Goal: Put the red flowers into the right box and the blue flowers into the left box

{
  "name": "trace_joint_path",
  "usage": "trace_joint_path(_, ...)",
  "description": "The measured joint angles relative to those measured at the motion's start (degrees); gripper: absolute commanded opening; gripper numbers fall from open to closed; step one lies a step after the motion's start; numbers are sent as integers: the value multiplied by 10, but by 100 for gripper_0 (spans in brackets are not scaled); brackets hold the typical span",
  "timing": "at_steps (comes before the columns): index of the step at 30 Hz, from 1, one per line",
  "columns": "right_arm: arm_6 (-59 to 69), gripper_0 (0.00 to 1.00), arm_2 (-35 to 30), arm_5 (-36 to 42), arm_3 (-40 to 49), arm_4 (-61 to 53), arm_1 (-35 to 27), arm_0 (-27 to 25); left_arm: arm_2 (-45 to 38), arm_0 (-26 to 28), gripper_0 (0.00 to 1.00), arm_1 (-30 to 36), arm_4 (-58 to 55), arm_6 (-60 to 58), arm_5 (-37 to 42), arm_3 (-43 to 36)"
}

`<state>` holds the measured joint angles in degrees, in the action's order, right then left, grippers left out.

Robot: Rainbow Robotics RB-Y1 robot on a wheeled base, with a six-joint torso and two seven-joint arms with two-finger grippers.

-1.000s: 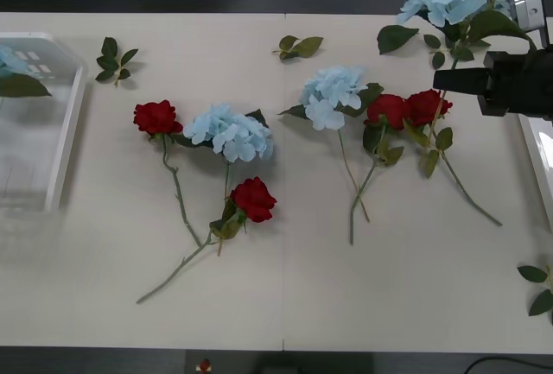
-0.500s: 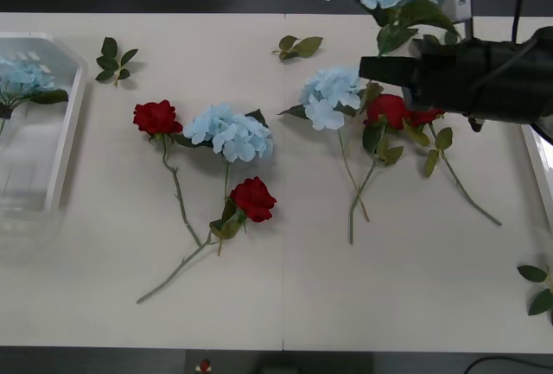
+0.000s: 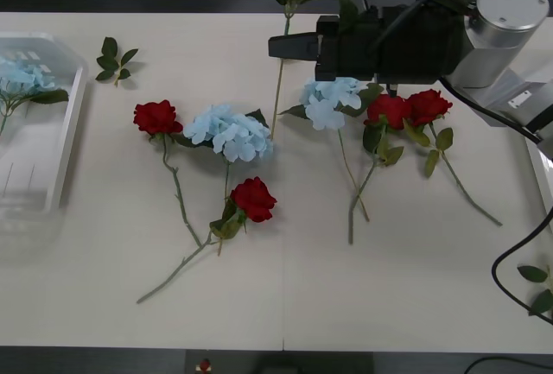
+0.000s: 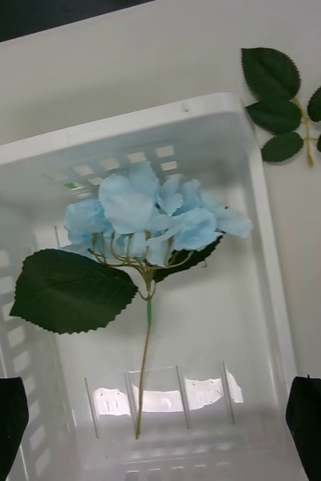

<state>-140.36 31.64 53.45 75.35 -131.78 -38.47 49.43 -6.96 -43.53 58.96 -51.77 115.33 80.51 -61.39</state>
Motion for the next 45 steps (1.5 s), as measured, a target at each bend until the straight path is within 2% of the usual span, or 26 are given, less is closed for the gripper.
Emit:
trace_joint_path(6,-1,0,-4,0,-75,0,63,40,-12,0,100,0,-112,105,55,-8)
trace_joint_path(10,-3,0,-8,0,-103,0,89,57,-12,16,100,2,-258,144,59,-8)
trace_joint_path(15,-12,0,-8,1,-104,-6,90,61,1,61,100,2,-465,241,59,-9)
trace_joint_path(18,-18,0,-8,17,-104,-10,90,61,56,72,100,6,-572,250,59,-9)
trace_joint_path(23,-18,0,-8,25,-104,-10,90,61,205,72,100,17,-763,250,37,-19)
trace_joint_path(27,-18,0,-8,37,-104,-10,90,61,263,72,100,13,-804,250,12,-70)
trace_joint_path(37,-19,0,-8,38,-104,-19,89,61,227,72,100,-97,-813,250,-22,-96)
trace_joint_path(45,-19,0,-8,39,-104,-20,89,61,228,72,100,-146,-790,250,-50,-117)
